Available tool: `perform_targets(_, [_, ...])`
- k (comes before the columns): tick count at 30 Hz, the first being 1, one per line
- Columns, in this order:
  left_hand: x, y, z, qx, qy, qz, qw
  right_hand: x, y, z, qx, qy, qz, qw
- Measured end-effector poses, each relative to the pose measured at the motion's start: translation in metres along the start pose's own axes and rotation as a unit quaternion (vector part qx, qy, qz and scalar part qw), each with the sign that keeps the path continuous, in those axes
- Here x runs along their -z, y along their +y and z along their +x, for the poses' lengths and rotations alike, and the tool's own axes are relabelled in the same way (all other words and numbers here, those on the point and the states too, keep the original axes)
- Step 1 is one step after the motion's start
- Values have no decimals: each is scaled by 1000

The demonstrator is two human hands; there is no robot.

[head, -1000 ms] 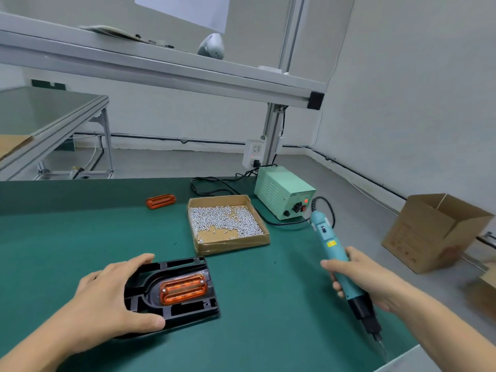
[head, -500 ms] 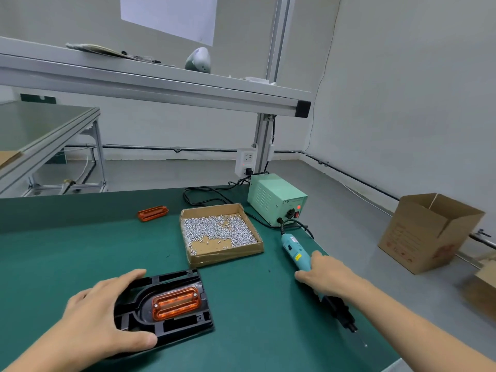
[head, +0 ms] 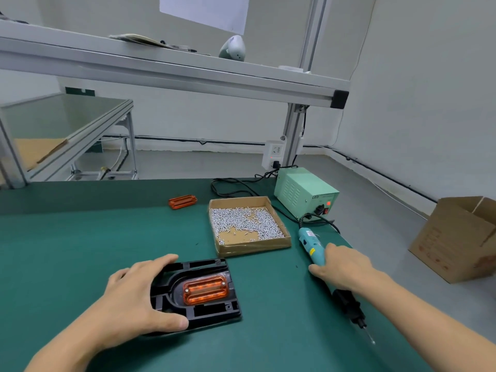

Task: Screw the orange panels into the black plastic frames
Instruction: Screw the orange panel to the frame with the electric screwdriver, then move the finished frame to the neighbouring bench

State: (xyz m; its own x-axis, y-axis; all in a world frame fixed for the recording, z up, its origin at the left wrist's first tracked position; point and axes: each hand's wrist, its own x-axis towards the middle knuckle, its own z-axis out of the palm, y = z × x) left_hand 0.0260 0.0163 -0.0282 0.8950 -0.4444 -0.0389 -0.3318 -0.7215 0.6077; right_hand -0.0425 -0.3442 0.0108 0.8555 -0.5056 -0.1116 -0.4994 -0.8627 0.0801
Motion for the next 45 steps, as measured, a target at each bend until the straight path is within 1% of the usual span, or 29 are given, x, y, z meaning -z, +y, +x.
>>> perform_targets(4, [1, 3, -2, 3, -3, 3, 1000, -3, -8, 0, 27, 30, -20, 999])
perform_targets(8, [2, 6, -3, 7, -5, 6, 1000, -7, -9, 0, 54, 42, -34, 997])
perform_targets(12, [3, 8, -6, 9, -3, 6, 1000, -8, 1, 0, 70, 19, 25, 997])
perform_targets(14, [4, 9, -6, 8, -4, 7, 1000, -8, 6, -1, 66, 4, 45, 997])
perform_targets(18, [7, 13, -8, -2, -1, 7, 1000, -5, 12, -3, 47, -15, 41, 998])
perform_targets(19, [8, 15, -9, -5, -2, 5, 1000, -2, 13, -3, 38, -8, 38, 999])
perform_targets(21, [9, 20, -10, -16, -6, 15, 1000, 6, 12, -4, 29, 36, 22, 999])
perform_targets(23, [9, 22, -12, -40, -2, 47, 998, 14, 5, -4, 61, 101, 31, 992])
perform_targets(24, [10, 22, -14, -47, 5, 62, 997, 17, -1, -5, 104, 129, 61, 984])
perform_targets(25, [11, 22, -17, -49, 15, 74, 996, 19, -10, -8, 164, 140, 97, 972])
perform_targets(27, [12, 22, -25, -47, 40, 94, 994, 22, -31, -16, 313, 121, 140, 932])
perform_targets(28, [11, 21, -30, -45, 58, 104, 992, 23, -44, -19, 382, 102, 137, 908])
perform_targets(29, [9, 21, -34, -44, 78, 115, 989, 22, -58, -22, 435, 84, 118, 889])
perform_targets(31, [4, 21, -44, -35, 116, 134, 984, 17, -85, -24, 500, 65, 85, 860])
perform_targets(34, [-7, 23, -56, -20, 152, 152, 976, 10, -121, -22, 528, 51, 68, 845])
perform_targets(37, [-14, 26, -60, -7, 169, 149, 974, 2, -146, -17, 538, 61, 37, 840])
perform_targets(40, [-18, 26, -59, -6, 176, 150, 973, -3, -159, -12, 537, 79, 8, 840])
perform_targets(45, [-23, 23, -55, 4, 172, 168, 971, -9, -163, -8, 528, 101, -8, 843])
